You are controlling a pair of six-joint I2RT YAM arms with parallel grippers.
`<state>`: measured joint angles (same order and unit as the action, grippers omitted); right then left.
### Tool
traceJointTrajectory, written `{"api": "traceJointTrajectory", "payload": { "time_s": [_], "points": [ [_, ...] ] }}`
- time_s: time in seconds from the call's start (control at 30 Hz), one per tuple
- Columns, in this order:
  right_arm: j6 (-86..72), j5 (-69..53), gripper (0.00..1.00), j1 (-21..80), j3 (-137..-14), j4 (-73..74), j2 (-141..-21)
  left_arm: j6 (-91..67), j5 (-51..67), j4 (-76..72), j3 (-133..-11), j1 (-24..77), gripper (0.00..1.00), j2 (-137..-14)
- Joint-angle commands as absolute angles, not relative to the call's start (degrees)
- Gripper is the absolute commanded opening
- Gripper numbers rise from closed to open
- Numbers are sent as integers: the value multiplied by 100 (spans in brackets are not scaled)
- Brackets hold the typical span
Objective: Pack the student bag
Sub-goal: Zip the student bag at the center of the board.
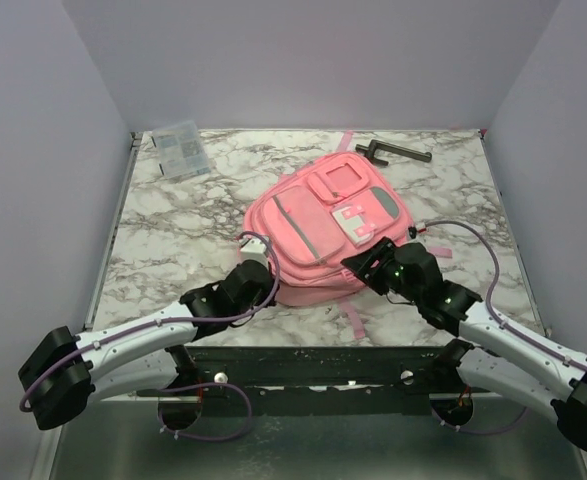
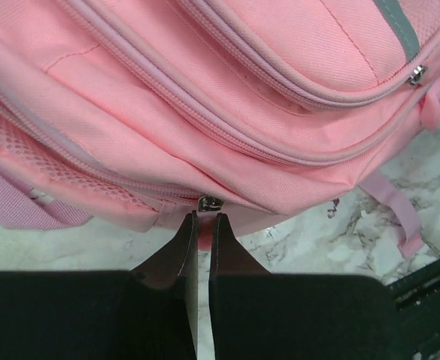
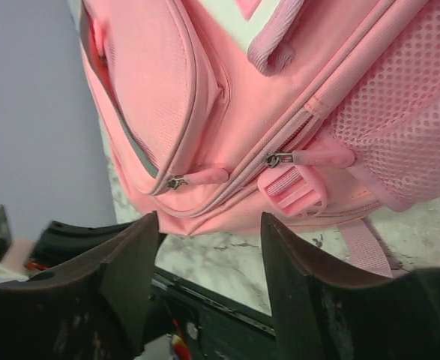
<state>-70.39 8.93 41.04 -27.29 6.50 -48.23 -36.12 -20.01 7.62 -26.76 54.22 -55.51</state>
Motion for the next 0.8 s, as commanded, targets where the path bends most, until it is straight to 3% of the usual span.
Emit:
{"api": "traceJointTrajectory", "payload": {
  "time_s": [0.0,0.13,0.33,0.5,0.63,0.77],
  "points": [
    [-6465,266,66,4086,-2868,910,-5143,-3639,-662,417,-3142,5429,0,-5793],
    [-6567,700,87,3663,-2433,672,-5010,-4066,-127,371,-3406,5559,0,-6063],
    [-5012,-564,89,2145,-2621,-528,-5852,-4455,-55,97,-3695,6176,0,-6689],
    [-3872,-2252,87,999,-3884,-397,-7900,-4545,226,27,-4144,6347,0,-7615],
    [-2811,-1212,85,1004,-5128,1347,-8739,-4322,395,30,-4274,5991,0,-8000],
    [-3155,145,88,1275,-5075,2369,-8127,-4214,889,-298,-4429,5928,0,-8103]
  ]
}}
